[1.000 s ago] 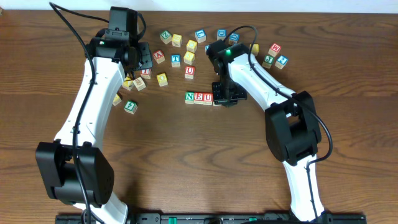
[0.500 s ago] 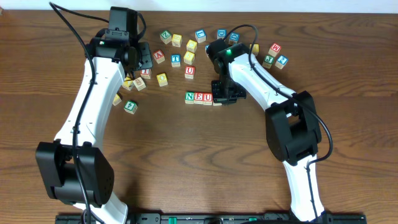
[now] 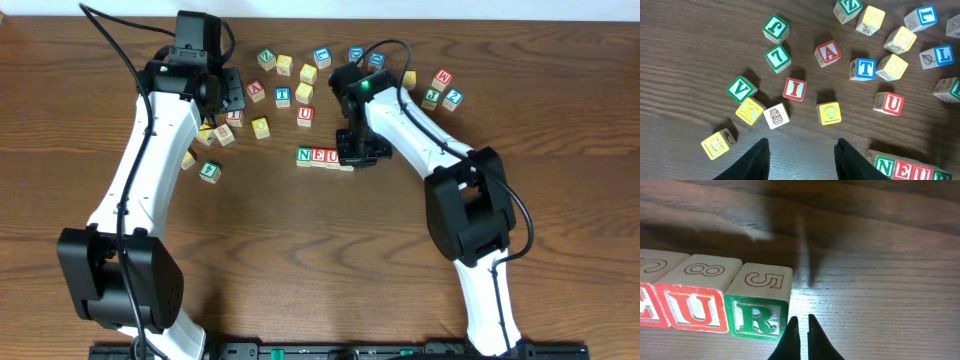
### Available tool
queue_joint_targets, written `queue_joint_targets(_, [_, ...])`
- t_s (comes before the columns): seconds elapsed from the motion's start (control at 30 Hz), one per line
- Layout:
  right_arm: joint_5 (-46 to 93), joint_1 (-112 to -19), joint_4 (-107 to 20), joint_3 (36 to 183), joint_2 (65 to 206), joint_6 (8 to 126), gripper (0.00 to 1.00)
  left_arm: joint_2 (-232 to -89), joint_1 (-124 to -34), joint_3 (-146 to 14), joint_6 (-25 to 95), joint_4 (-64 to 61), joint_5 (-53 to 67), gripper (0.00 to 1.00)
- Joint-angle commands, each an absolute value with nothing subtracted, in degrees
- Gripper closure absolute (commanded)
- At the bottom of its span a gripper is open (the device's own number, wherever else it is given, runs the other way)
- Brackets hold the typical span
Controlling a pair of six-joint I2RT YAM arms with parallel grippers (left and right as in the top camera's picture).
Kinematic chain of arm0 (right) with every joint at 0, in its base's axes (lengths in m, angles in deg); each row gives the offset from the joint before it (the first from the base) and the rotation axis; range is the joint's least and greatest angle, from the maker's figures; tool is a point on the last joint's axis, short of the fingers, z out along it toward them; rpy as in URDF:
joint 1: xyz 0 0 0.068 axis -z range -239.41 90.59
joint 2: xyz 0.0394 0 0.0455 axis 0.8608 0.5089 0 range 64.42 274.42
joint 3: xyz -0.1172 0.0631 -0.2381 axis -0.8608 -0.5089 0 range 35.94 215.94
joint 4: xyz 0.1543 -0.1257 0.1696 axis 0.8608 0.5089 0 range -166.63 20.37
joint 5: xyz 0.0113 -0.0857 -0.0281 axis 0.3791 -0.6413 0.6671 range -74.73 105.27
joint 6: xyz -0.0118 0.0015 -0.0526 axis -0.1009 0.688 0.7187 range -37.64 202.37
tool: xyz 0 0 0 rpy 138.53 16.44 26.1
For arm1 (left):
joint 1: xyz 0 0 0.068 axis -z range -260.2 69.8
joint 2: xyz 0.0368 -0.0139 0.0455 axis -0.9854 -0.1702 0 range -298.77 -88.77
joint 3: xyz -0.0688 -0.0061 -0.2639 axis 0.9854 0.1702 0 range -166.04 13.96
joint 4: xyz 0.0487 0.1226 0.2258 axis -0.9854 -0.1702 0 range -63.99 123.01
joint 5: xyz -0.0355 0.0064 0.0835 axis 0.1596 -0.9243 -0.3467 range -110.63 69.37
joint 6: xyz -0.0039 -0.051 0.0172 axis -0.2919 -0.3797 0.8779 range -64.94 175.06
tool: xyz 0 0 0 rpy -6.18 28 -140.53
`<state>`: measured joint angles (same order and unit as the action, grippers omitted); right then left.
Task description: Spell out NEURIPS
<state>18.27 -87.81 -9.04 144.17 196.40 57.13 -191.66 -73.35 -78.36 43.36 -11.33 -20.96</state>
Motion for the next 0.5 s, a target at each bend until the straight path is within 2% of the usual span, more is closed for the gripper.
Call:
queue_joint_targets(0.0, [18.45, -88.27, -9.41, 143.88, 196.12, 56.45, 0.98, -192.29, -73.44, -77.98, 44.32, -11.24, -21.27, 0.58])
queue_joint_targets(0.47, [18.45, -88.03, -12.54, 143.88, 196.12, 56.5, 0.96, -192.29, -73.44, -77.98, 44.32, -11.24, -21.29, 0.59])
